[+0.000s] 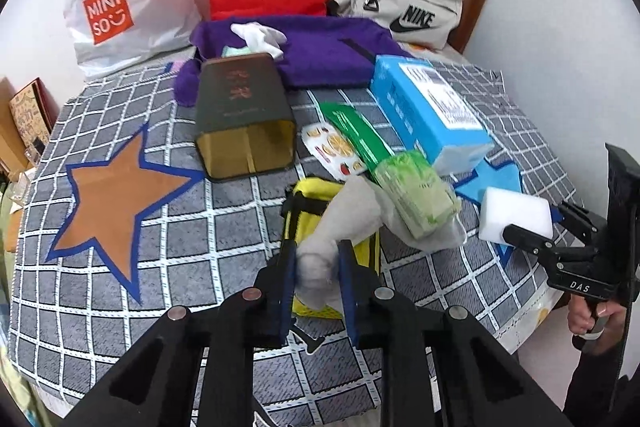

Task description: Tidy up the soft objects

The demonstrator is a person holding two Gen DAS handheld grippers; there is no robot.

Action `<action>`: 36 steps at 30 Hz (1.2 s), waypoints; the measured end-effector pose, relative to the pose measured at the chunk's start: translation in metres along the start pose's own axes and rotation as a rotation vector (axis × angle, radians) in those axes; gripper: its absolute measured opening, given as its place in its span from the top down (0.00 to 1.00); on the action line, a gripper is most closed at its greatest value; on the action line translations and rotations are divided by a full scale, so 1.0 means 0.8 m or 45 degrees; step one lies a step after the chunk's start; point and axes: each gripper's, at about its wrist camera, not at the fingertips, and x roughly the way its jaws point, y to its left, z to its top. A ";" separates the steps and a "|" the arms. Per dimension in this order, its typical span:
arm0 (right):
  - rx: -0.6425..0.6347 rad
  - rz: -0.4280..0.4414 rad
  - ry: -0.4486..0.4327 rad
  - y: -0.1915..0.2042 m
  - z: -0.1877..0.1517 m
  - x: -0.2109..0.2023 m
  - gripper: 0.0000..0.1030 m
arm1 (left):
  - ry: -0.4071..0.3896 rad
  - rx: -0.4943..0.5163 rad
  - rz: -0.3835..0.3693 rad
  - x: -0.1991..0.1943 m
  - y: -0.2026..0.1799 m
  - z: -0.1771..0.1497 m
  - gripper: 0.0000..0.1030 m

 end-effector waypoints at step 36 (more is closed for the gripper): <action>-0.086 0.017 -0.181 0.012 0.126 -0.051 0.37 | -0.126 -0.099 0.014 -0.037 0.026 0.098 0.81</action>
